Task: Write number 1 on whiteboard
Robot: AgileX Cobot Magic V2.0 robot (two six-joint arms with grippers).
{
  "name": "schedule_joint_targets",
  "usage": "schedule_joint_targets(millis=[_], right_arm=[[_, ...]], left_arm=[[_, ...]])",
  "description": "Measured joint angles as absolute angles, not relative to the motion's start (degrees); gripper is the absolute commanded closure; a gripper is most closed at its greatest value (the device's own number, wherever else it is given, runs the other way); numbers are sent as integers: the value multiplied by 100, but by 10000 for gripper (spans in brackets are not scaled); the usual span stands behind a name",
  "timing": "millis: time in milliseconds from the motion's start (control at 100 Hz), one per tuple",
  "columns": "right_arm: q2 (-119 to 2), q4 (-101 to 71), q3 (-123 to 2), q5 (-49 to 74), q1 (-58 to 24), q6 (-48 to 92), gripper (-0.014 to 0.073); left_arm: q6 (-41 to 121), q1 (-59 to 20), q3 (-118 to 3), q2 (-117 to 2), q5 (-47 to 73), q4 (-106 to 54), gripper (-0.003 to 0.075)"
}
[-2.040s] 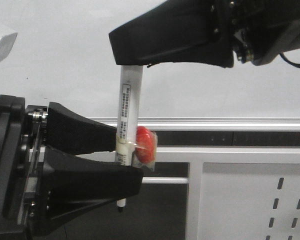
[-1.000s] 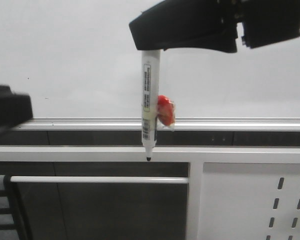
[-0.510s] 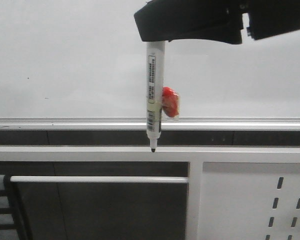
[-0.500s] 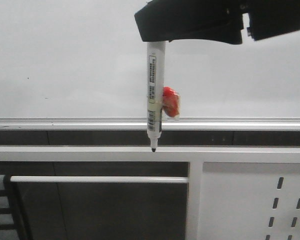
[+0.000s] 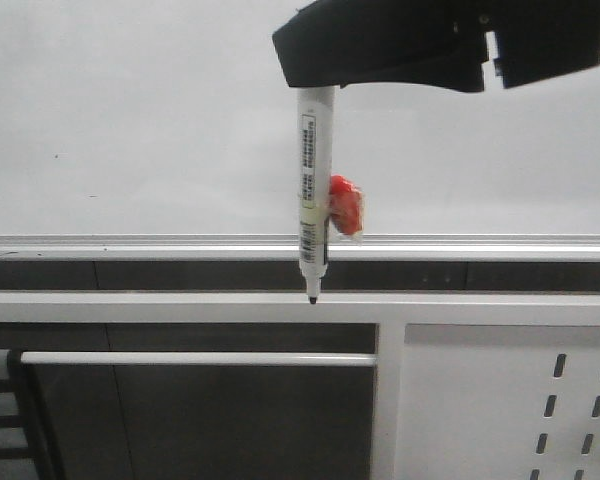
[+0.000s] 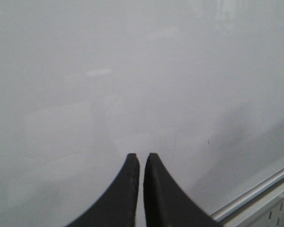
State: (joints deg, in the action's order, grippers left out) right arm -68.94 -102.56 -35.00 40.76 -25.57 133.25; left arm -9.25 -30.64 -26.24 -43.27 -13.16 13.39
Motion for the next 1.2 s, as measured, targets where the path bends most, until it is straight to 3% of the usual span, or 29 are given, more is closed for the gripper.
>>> schedule_joint_targets(millis=[300,590,950,1200], right_arm=[[-6894,-10256,-3500,3890,-2557,13339,664],[-6894,-10256,-3584,3729,-2557,13339,664],[-6544,-10256,-4058,3732,-2557,13948,664],[-6093,-9705,-4100,4011,-2593,14311,665]], left_arm=[[-925,-3064,-2540,-2082,861,1311,739],[-925,-3064,-2168,-757,1909,1033,739],[-925,-3064,-2092,-118,2948,577,739],[-925,-3064,-1961,-118,3023,487,739]])
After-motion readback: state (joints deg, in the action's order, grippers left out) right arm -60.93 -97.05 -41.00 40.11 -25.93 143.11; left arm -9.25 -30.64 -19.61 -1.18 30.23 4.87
